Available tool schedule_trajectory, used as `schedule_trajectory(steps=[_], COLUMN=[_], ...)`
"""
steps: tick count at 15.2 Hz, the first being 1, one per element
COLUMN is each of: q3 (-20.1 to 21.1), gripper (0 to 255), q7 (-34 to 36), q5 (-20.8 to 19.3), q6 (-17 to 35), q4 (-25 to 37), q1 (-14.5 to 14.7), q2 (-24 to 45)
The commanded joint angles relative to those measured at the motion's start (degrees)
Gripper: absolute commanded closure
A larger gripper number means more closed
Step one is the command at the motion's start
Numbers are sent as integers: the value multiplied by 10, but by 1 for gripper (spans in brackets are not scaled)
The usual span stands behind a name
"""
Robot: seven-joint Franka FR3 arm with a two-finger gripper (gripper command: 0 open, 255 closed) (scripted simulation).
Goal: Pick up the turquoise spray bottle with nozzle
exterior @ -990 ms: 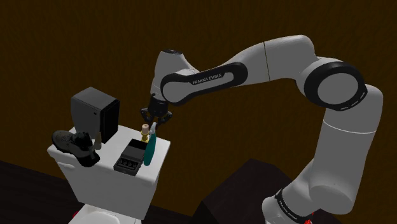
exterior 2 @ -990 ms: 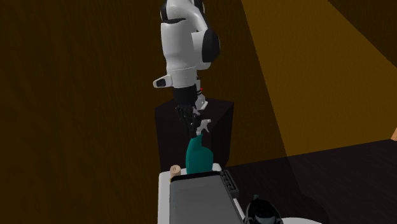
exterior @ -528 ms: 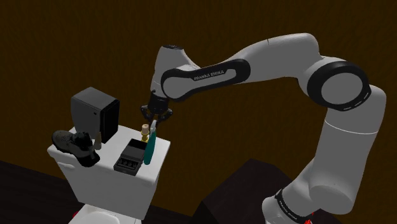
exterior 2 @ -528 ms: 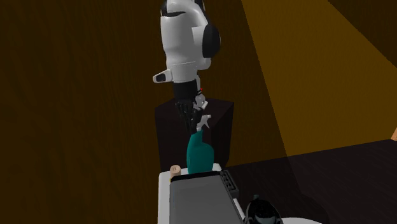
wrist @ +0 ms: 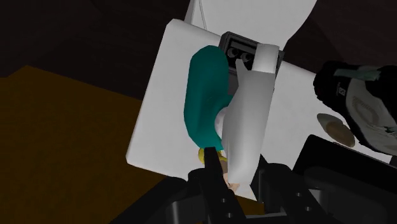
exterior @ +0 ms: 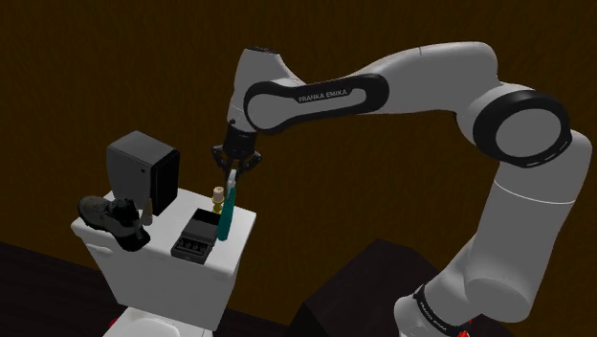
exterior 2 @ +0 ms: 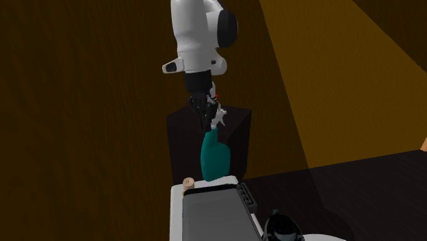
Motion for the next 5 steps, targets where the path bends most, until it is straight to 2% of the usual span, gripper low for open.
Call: schedule_trajectory(steps=[1,5], q3=[1,2], gripper=[255,255], q7=[0,0], q5=[2,4], q6=[-13,-27], q4=[6,15], q1=[-1,-1], q2=[-7,-13])
